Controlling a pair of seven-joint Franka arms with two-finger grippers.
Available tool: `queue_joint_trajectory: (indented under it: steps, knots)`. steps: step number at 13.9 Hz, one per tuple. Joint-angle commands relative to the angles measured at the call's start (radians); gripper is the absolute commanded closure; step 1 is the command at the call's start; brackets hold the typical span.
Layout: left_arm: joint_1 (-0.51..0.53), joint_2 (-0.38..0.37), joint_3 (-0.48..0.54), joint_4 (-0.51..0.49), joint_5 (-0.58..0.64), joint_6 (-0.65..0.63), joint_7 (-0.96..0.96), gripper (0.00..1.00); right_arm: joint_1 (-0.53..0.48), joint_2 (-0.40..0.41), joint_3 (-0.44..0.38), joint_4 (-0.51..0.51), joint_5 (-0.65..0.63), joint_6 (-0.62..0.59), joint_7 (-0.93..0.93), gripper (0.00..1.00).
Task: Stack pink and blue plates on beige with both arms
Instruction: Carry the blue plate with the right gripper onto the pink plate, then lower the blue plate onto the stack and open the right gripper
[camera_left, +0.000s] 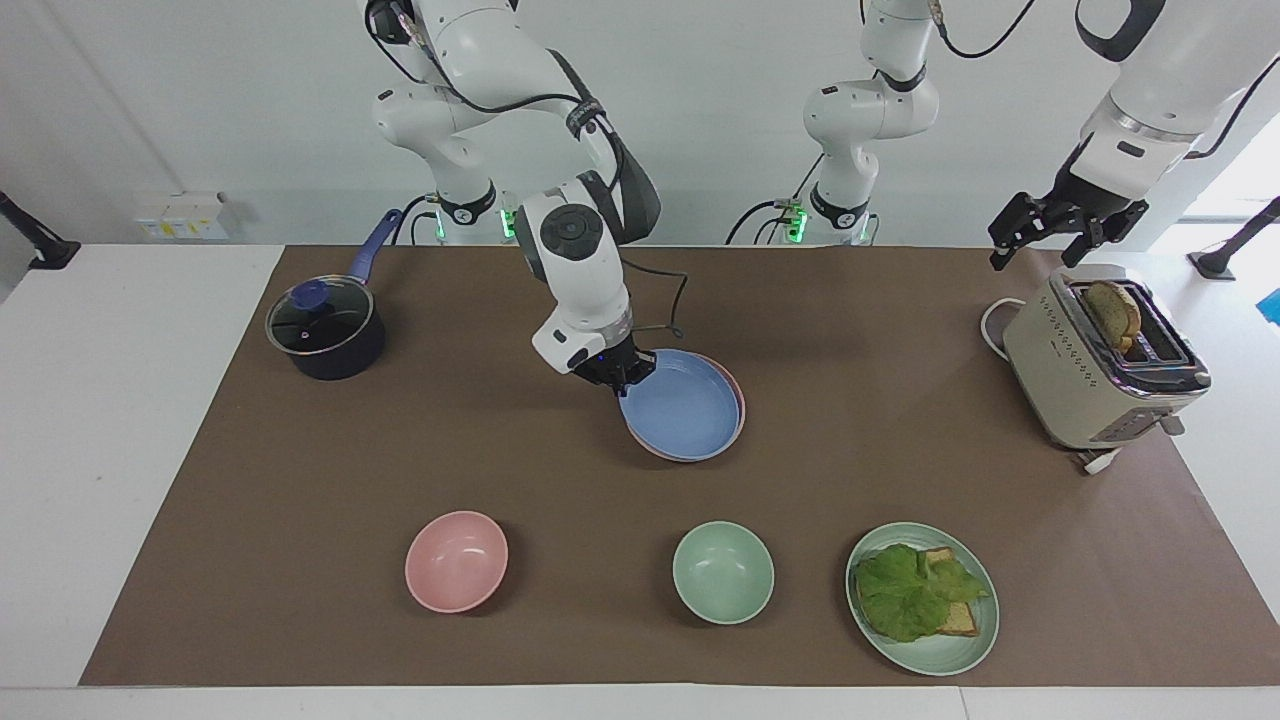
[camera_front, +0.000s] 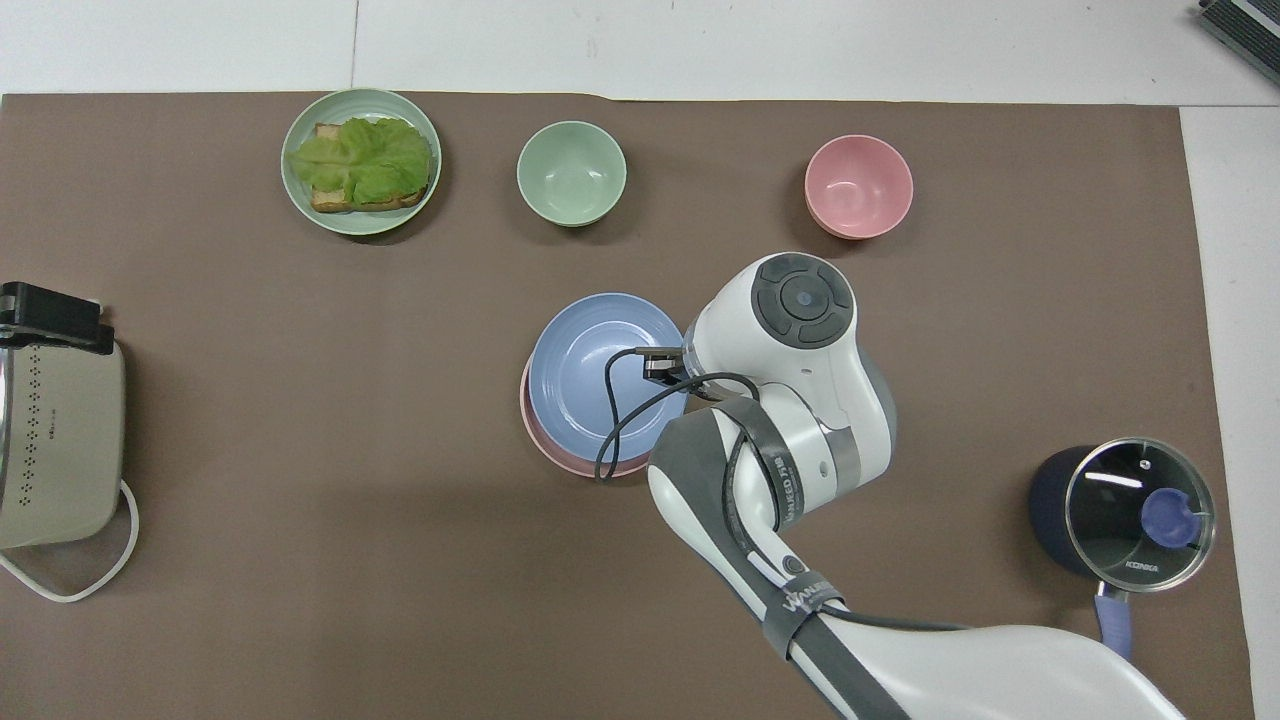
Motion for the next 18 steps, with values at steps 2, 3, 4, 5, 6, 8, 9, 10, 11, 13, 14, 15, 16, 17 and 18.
queue_joint_trajectory:
  steps: [2,3,4,5,6,8,9,10,11,13,14,15,16,17,18]
  knots:
    - [0.003,-0.01,-0.002,0.006,0.012,-0.02,-0.01,0.0,0.004,0.015,0.006,-0.016,0.022,0.041,-0.008,1.0]
    - [0.003,-0.01,-0.002,0.006,0.012,-0.018,-0.01,0.0,0.004,0.021,0.006,-0.018,0.022,0.065,-0.019,1.0]
    - [0.003,-0.01,-0.002,0.006,0.012,-0.02,-0.01,0.0,0.002,0.031,0.006,-0.018,0.022,0.073,-0.028,1.0]
    - [0.003,-0.01,-0.002,0.006,0.012,-0.02,-0.01,0.0,0.002,0.034,0.009,-0.015,0.022,0.073,-0.033,1.0]
    - [0.003,-0.01,-0.002,0.006,0.012,-0.02,-0.01,0.0,0.002,0.034,0.009,-0.016,0.023,0.073,-0.045,1.0]
    - [0.003,-0.01,-0.002,0.006,0.012,-0.02,-0.01,0.0,-0.004,0.037,0.009,-0.018,0.06,0.073,-0.085,1.0]
    - [0.003,-0.01,-0.002,0.006,0.012,-0.02,-0.01,0.0,-0.004,0.044,0.008,-0.018,0.065,0.076,-0.097,1.0]
    - [0.003,-0.01,-0.002,0.006,0.012,-0.02,-0.01,0.0,-0.004,0.046,0.008,-0.018,0.065,0.075,-0.097,0.84]
    - [0.003,-0.01,-0.002,0.006,0.012,-0.02,-0.01,0.0,-0.004,0.046,0.008,-0.015,0.066,0.075,-0.097,0.57]
    - [0.003,-0.01,-0.002,0.006,0.012,-0.02,-0.01,0.0,-0.007,0.046,0.008,-0.012,0.065,0.07,-0.096,0.08]
    - [0.003,-0.01,-0.002,0.006,0.012,-0.02,-0.01,0.0,-0.007,0.046,0.008,-0.002,0.065,0.063,-0.094,0.0]
    - [0.003,-0.01,-0.002,0.006,0.012,-0.02,-0.01,0.0,-0.004,0.043,0.006,0.001,0.065,0.058,-0.091,0.0]
    - [0.003,-0.01,-0.002,0.006,0.012,-0.02,-0.01,0.0,-0.006,0.032,0.005,0.001,0.063,0.054,-0.091,0.0]
    - [0.003,-0.01,-0.002,0.007,0.012,-0.018,-0.01,0.0,-0.006,0.017,0.0,0.001,0.052,0.049,-0.088,0.0]
    - [0.003,-0.01,-0.002,0.006,0.012,-0.02,-0.01,0.0,-0.012,-0.006,-0.004,0.001,0.045,0.041,-0.089,0.0]
